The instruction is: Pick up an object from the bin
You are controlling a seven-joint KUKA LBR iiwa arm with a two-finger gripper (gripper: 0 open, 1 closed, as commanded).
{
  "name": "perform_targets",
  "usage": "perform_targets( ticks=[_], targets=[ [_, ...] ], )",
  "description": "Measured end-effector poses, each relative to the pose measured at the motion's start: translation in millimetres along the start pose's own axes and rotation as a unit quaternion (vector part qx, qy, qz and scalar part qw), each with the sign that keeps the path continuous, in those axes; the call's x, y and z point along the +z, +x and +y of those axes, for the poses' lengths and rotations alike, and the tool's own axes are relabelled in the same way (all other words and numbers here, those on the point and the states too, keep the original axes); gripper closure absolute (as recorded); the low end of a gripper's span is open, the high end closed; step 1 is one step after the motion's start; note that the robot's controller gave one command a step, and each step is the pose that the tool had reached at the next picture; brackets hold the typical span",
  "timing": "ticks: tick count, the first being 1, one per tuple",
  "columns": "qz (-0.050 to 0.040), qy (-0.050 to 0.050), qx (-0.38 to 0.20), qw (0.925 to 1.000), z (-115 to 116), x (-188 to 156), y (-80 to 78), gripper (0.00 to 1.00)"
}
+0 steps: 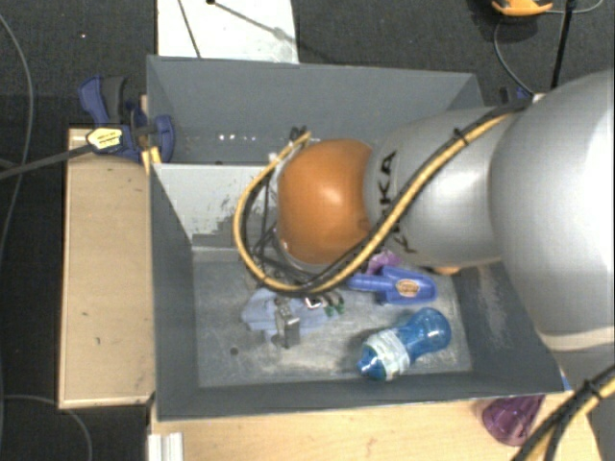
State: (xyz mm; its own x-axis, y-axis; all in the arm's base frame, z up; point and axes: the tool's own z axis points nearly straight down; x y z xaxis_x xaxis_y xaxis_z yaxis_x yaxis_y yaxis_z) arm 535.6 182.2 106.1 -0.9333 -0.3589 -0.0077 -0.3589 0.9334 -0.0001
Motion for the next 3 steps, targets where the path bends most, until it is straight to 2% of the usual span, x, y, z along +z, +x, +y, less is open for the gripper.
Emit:
perform_targets(
  ticks=[1, 2, 3],
  targets=[
    [0.0043, 0.000, 0.115, 0.9933, -46.9, 34.6, 6.6, 1.00],
    [0.0043, 0.000, 0.116, 0.9933, -46.9, 34.6, 6.6, 1.00],
    [0.0042, 0.000, 0.136, 0.9907, -56.8, -177.5, 10.1, 1.00]
  ],
)
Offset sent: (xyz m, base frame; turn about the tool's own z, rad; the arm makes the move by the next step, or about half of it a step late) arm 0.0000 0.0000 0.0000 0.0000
